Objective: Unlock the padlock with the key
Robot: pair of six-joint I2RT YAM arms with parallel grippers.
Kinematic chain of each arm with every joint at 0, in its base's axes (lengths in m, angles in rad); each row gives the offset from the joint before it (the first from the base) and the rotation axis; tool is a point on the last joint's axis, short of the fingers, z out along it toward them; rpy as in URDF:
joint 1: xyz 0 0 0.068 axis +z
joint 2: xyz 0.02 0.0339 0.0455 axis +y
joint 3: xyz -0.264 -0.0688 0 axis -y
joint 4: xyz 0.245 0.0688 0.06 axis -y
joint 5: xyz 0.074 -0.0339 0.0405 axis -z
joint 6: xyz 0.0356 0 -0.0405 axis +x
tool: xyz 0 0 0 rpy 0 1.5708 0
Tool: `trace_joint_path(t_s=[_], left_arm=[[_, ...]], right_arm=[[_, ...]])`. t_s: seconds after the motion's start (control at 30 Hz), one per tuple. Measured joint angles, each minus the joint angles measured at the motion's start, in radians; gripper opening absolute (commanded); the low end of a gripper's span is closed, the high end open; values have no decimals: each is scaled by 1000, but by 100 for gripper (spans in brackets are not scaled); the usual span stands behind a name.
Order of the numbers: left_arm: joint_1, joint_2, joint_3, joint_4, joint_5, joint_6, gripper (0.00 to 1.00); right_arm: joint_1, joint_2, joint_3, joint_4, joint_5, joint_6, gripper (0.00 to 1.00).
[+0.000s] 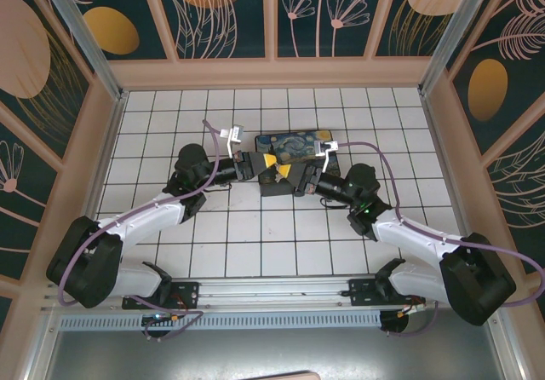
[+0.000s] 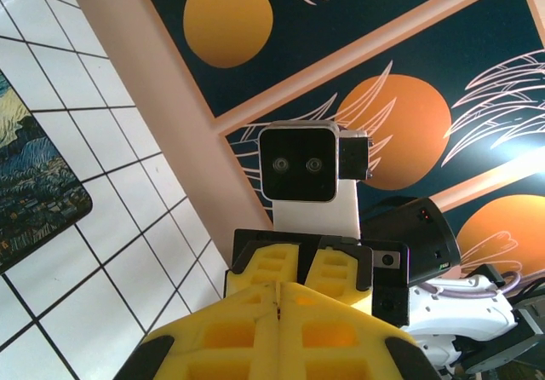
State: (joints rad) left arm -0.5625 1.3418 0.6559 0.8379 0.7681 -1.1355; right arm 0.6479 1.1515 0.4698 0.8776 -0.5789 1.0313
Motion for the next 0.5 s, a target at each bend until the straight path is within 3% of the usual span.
trace_joint_path(t_s=[0.27,0.5], left_arm=[[0,4,-31,71,-6,-49,0],[0,10,-37,94,-3,-65,0]], right_arm=[[1,18,0,33,0,5,18],[2,50,0,82,-1,22,10]])
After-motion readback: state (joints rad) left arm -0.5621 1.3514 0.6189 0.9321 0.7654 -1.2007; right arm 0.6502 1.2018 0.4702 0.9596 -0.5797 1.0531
